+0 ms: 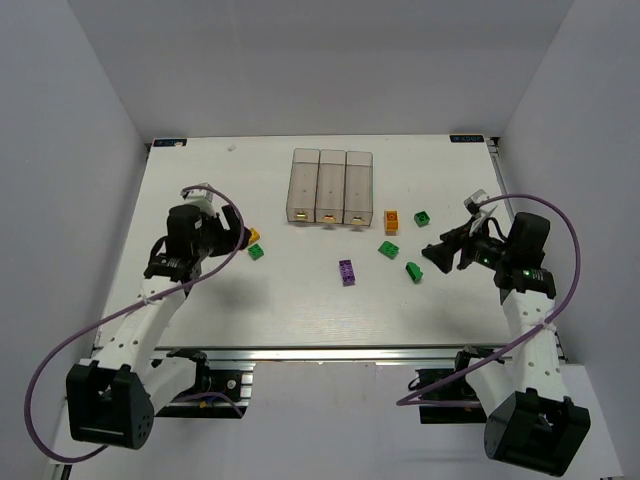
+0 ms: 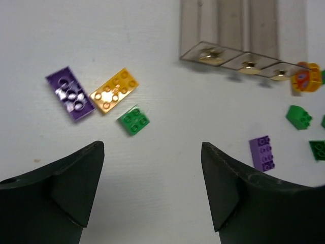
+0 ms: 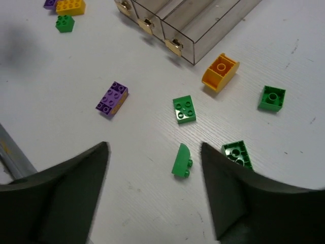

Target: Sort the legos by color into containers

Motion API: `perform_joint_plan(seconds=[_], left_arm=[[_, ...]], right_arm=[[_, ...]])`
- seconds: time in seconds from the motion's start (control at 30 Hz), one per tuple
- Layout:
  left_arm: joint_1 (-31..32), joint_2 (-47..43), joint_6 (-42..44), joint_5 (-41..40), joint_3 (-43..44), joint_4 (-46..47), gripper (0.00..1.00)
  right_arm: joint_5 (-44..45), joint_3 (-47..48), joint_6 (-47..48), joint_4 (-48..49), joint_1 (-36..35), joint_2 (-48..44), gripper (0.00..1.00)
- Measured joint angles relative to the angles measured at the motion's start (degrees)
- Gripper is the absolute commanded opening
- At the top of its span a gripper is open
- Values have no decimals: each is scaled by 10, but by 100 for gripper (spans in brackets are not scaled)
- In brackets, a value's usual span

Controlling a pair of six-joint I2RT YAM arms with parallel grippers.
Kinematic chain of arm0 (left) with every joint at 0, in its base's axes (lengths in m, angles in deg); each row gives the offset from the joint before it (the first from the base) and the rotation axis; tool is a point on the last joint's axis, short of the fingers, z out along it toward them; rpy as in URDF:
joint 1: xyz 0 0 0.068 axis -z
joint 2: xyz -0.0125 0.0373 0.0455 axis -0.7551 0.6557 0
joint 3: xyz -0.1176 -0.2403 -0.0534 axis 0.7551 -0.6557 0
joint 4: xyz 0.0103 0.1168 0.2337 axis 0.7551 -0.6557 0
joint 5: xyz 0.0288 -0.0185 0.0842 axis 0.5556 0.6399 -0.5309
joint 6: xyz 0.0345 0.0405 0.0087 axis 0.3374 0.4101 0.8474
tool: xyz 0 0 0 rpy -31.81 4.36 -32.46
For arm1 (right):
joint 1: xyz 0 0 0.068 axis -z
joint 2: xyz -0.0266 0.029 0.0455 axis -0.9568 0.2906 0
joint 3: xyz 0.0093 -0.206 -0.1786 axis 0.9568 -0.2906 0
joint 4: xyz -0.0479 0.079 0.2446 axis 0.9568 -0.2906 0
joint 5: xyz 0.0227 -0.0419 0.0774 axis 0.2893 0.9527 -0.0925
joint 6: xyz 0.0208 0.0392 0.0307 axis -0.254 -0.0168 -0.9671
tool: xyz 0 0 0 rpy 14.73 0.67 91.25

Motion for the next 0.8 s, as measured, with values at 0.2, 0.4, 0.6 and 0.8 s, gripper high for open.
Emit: perform_joint_plan(seconds=[0.2, 0.4, 0.6, 0.8], left_arm=[[0, 90, -44, -78, 44, -76, 86], [0, 195, -66, -144, 116, -114, 70], [-8, 318, -72, -184, 206, -133, 81], [-29, 414, -78, -213, 279, -165, 86]], right_arm=[[-10, 0, -1, -6, -1, -20, 23], [-1, 0, -12, 2, -4, -27, 57], [-1, 0, -16, 2, -4, -27, 60], [-1, 0, -21, 2, -4, -29, 64]])
